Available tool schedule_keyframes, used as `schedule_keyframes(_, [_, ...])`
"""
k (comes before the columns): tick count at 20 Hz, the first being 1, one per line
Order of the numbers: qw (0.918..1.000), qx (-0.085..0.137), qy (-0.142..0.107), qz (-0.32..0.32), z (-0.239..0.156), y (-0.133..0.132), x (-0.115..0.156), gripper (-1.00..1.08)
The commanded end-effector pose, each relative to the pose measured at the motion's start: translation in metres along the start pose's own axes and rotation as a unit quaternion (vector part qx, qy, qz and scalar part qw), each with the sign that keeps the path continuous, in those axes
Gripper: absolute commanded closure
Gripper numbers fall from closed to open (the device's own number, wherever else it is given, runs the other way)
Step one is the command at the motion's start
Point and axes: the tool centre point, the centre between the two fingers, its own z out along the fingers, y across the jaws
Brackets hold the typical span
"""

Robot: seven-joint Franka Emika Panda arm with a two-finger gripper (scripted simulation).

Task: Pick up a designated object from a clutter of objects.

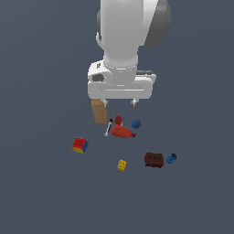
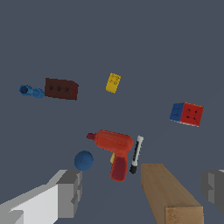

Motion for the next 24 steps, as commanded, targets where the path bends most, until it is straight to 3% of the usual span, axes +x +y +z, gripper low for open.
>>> schedule_keyframes(1, [1.0000,-0.001,0.000,-0.003,0.012,-0.005,-0.001,-0.92])
schedule_keyframes(11, [0.9997,-0.008,0.002,-0.022,0.088,-0.041,-0.018,-0.92])
schedule_keyframes(24, [0.9984,-0.005,0.005,-0.056,0.188,-0.090,-0.073,-0.92])
